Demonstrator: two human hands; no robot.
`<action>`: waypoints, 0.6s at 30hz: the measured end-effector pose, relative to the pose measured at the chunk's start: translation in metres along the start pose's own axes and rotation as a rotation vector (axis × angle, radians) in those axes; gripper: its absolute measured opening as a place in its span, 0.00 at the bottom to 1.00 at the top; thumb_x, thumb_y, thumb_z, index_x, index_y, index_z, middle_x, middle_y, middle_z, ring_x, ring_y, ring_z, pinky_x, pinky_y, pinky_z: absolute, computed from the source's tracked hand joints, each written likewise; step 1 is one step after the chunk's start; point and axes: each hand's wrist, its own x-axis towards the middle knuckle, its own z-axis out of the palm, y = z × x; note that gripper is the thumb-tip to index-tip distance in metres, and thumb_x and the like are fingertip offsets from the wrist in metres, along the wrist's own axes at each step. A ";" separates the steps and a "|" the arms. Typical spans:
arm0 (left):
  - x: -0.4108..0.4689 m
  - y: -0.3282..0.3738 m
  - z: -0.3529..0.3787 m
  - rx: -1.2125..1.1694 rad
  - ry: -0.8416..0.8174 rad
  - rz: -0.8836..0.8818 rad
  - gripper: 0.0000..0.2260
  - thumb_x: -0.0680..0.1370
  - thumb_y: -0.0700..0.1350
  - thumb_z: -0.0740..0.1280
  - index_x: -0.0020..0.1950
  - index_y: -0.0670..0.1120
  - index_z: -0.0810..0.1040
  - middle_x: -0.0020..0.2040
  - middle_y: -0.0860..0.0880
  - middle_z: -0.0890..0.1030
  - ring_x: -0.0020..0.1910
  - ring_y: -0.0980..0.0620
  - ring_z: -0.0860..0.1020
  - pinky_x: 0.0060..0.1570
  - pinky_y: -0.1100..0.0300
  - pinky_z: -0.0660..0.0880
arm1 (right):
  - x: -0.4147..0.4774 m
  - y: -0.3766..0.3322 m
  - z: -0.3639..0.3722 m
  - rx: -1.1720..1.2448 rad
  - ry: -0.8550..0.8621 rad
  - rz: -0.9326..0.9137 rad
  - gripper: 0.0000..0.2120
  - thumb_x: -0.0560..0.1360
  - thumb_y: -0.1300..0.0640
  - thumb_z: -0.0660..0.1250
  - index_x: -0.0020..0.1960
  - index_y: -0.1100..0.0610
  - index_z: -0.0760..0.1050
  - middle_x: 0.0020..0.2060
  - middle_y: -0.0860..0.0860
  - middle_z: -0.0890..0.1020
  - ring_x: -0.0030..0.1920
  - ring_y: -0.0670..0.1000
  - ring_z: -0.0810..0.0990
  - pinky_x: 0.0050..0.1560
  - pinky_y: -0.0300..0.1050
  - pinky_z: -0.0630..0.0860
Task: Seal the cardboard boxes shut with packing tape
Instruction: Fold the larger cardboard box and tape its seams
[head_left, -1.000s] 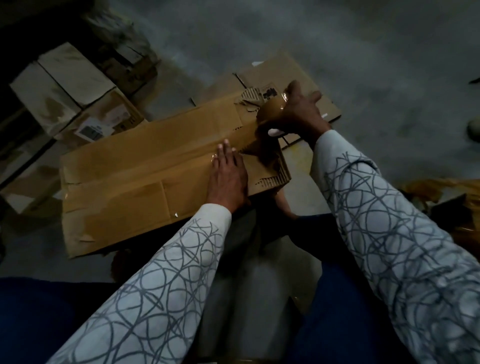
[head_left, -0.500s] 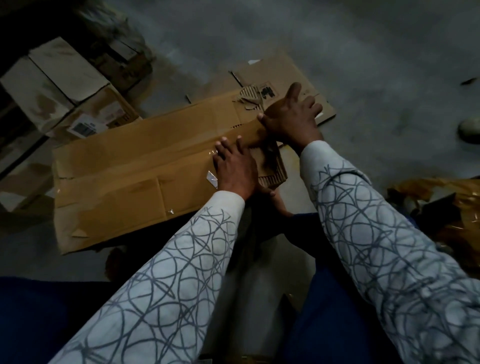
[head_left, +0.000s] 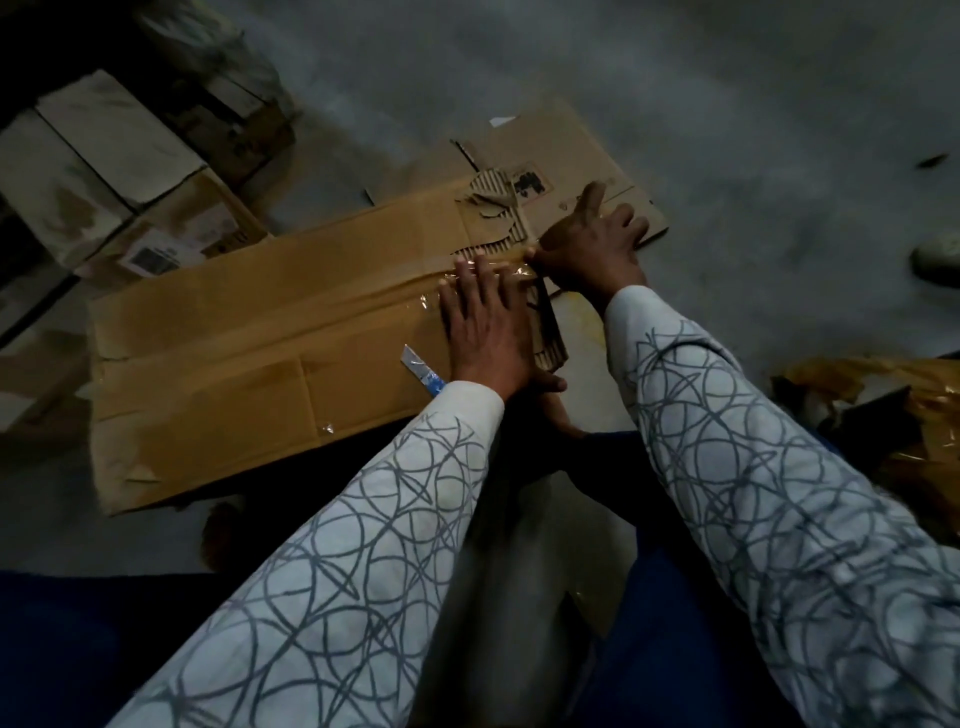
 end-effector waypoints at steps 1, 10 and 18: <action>0.001 0.004 0.004 -0.017 0.006 0.026 0.69 0.59 0.72 0.76 0.81 0.42 0.38 0.80 0.35 0.37 0.78 0.34 0.34 0.75 0.36 0.36 | -0.001 -0.001 -0.003 -0.004 0.043 -0.009 0.27 0.77 0.37 0.64 0.62 0.60 0.75 0.68 0.59 0.62 0.60 0.67 0.67 0.56 0.58 0.62; 0.001 0.010 0.027 -0.062 0.097 0.050 0.71 0.58 0.72 0.75 0.79 0.42 0.31 0.78 0.34 0.30 0.76 0.33 0.30 0.73 0.30 0.39 | -0.018 -0.001 -0.034 0.110 0.110 -0.008 0.35 0.77 0.45 0.69 0.72 0.67 0.61 0.68 0.63 0.63 0.65 0.69 0.63 0.67 0.63 0.64; 0.009 0.015 0.026 0.043 0.037 0.021 0.66 0.64 0.68 0.76 0.80 0.44 0.32 0.79 0.39 0.31 0.76 0.31 0.32 0.72 0.29 0.38 | 0.006 0.003 0.007 0.182 -0.065 0.065 0.24 0.77 0.37 0.64 0.59 0.56 0.77 0.72 0.58 0.58 0.66 0.67 0.63 0.66 0.61 0.59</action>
